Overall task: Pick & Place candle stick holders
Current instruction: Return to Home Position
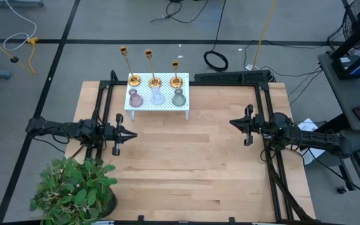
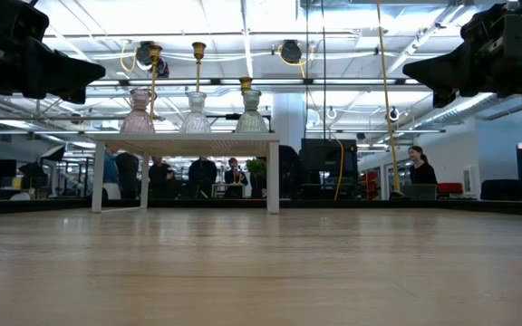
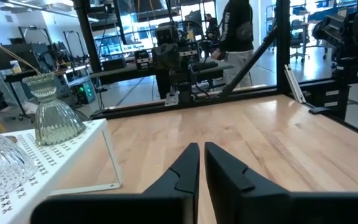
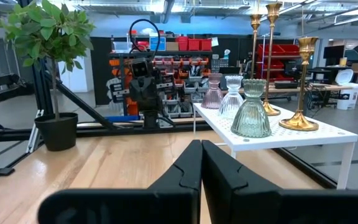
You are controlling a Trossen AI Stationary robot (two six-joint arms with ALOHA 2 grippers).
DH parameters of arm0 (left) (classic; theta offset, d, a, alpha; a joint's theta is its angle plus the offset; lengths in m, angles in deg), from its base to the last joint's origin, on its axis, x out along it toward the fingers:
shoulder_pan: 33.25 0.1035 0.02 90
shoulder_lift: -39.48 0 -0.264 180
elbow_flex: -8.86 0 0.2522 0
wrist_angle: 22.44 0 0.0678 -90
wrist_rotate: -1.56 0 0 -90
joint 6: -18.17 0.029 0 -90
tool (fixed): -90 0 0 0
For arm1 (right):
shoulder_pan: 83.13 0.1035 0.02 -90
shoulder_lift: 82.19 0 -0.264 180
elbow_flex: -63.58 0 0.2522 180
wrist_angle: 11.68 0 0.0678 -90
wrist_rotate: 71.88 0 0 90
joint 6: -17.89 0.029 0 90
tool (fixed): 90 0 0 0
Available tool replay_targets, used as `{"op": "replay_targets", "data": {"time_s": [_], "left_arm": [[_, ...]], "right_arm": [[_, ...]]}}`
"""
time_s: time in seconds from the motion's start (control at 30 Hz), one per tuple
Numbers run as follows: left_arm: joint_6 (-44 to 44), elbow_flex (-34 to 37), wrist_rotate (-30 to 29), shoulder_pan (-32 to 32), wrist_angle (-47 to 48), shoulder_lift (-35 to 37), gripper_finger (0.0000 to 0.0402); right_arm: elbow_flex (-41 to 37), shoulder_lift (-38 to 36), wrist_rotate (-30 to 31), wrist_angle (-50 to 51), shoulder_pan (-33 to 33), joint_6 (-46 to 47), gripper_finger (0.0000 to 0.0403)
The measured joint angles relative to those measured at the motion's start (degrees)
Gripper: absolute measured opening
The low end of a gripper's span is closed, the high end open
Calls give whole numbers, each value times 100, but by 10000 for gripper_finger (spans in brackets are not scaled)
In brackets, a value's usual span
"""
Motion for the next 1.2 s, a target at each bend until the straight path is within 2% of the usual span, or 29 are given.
{"op": "replay_targets", "data": {"time_s": [1.2], "left_arm": [[2,2,-4,-321,-2,0,35]], "right_arm": [[-3,0,0,0,0,0,0]]}}
